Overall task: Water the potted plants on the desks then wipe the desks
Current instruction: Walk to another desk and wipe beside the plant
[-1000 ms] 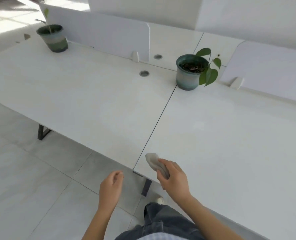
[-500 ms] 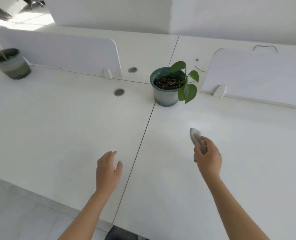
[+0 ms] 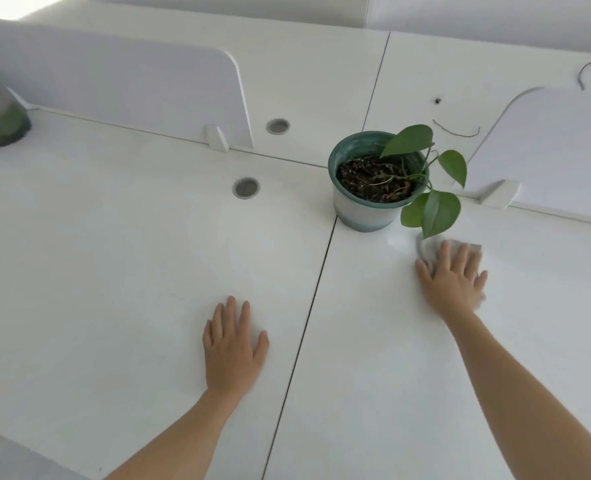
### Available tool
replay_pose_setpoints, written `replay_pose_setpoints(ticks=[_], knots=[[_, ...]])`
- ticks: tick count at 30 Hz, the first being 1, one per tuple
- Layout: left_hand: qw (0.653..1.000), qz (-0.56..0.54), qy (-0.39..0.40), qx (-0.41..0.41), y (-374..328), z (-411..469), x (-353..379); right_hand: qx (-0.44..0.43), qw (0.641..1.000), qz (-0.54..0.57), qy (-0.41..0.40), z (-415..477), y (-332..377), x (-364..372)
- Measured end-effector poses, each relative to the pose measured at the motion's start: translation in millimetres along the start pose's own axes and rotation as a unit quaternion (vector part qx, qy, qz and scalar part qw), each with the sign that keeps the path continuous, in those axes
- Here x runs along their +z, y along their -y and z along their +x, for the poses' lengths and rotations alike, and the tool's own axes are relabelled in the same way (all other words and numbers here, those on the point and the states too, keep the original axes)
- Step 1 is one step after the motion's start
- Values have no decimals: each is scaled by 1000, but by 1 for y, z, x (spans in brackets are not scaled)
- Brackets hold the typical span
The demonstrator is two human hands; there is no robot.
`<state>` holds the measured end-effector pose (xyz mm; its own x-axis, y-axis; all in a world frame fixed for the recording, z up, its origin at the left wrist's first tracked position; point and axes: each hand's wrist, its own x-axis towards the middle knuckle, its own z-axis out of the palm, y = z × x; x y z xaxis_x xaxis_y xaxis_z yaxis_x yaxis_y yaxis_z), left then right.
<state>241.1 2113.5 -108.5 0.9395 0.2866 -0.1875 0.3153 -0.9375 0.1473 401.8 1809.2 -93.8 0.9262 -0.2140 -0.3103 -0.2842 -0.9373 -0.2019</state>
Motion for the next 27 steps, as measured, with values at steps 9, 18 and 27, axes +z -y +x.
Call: replay_pose_setpoints(ticks=[9,18,27], knots=[[1000,-15,-11,-14,4,9,9,-295,951,-91,32,-38,124,42],[998,5,-64,1,7,11,15,-290,954,-45,59,34,228,42],[997,9,-75,7,6,10,16,-381,920,-44,-80,-52,86,53]])
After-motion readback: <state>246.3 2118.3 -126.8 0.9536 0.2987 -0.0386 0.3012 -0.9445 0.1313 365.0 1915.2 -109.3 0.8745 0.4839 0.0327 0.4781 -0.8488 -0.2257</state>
